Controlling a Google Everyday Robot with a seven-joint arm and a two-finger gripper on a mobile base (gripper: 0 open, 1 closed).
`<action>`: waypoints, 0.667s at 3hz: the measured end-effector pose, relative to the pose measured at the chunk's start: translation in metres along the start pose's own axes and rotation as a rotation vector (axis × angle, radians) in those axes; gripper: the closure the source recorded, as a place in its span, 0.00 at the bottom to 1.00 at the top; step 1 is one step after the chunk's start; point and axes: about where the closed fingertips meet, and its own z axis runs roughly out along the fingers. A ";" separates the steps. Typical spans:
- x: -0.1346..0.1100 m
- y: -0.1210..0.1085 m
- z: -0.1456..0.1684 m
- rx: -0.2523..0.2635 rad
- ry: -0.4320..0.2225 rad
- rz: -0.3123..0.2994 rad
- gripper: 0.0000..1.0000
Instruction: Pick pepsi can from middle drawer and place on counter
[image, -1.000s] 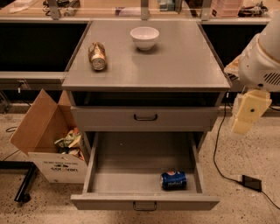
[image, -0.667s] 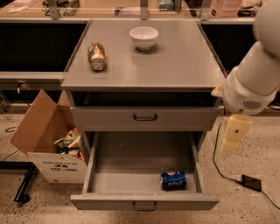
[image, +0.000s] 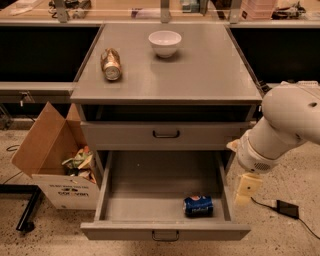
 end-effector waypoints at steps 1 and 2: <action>0.000 0.000 0.000 0.000 0.000 0.000 0.00; 0.007 -0.005 0.033 -0.026 0.003 -0.014 0.00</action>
Offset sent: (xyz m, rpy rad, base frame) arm 0.0209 -0.0039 -0.0956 0.0030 0.0657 0.0506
